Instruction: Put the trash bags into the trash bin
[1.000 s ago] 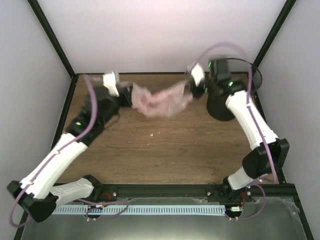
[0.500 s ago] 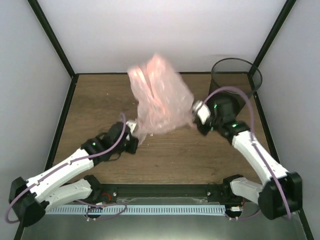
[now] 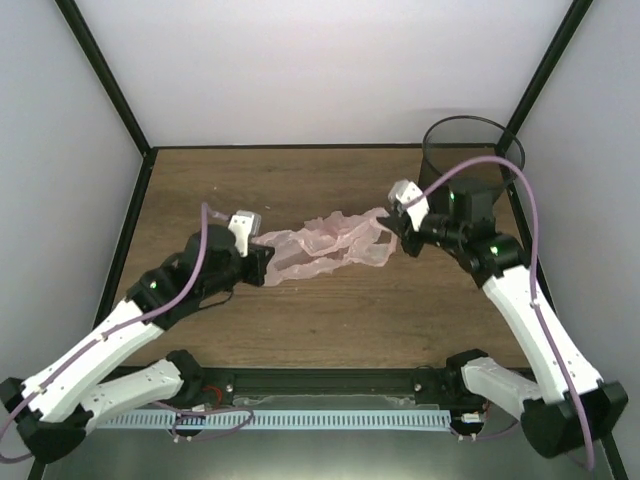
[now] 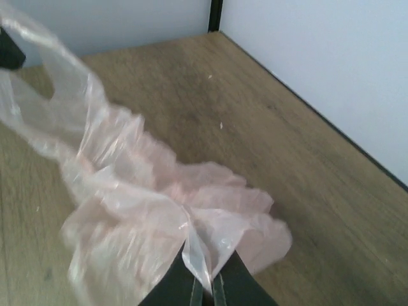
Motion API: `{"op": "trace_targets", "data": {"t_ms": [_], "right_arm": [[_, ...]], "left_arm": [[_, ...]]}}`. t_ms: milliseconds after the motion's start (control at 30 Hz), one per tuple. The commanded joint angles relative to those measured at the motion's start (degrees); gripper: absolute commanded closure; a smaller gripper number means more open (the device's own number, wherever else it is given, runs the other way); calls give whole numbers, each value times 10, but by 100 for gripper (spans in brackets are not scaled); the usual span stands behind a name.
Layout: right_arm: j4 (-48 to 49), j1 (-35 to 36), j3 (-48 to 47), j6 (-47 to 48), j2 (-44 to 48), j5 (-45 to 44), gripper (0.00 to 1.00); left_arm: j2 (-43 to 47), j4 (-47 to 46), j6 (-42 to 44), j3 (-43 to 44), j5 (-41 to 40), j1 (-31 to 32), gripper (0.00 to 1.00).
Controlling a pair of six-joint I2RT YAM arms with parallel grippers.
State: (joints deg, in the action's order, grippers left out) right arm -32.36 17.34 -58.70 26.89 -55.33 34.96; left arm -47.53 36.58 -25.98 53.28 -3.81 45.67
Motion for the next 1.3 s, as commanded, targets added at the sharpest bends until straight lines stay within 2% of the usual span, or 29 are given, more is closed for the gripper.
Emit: {"op": "trace_targets", "data": {"t_ms": [0,100,167,267,300,333,400,467,567,667,733,800,833,867,933,1000,1100,1167,1267], "right_arm": [[50,2,-115,-45,-102,-3,99],[70,2,-210,-63,-235,-45,99],[32,2,-304,-57,-327,-69,99],[-100,1,-558,-49,-438,-83,99],[-134,0,-673,-48,-454,-78,99],[-137,-1,-732,-52,-457,-76,99],[-96,-1,-765,-63,-420,-59,99],[-20,-1,-702,-65,-341,-16,99],[91,0,-518,-42,-193,53,99],[36,2,-419,19,-176,73,99],[50,24,-261,73,-171,-15,97],[52,49,-128,118,-206,-182,99],[31,50,-90,121,-230,-209,99],[-8,51,-68,116,-250,-205,99],[-79,50,-54,104,-252,-135,99],[-108,50,-43,111,-200,-36,99],[-127,51,-64,134,-114,67,99],[-117,51,-93,114,-80,93,99],[-104,51,-137,69,-81,108,99]], "left_arm": [[-94,32,-38,115,-75,-46,96],[-204,35,-24,193,-25,-133,96],[-256,30,-8,262,-6,-178,96],[-288,17,44,402,-23,-187,96],[-286,6,58,444,-29,-184,96],[-279,-11,71,473,-31,-182,96],[-252,-71,109,507,-21,-173,96],[-215,-117,142,507,-6,-158,96],[-169,-136,180,467,32,-136,96],[-128,-142,182,325,16,-128,96],[-105,-142,148,185,-12,-127,96],[-99,-153,109,43,4,-127,96],[-100,-158,90,-12,25,-125,96],[-100,-160,77,-51,50,-121,96],[-87,-137,80,-73,77,-98,96],[-50,-109,95,-62,68,-79,96],[9,-105,104,-32,58,-76,96],[25,-95,104,-5,41,-77,96],[19,-71,98,40,17,-77,96]]}}
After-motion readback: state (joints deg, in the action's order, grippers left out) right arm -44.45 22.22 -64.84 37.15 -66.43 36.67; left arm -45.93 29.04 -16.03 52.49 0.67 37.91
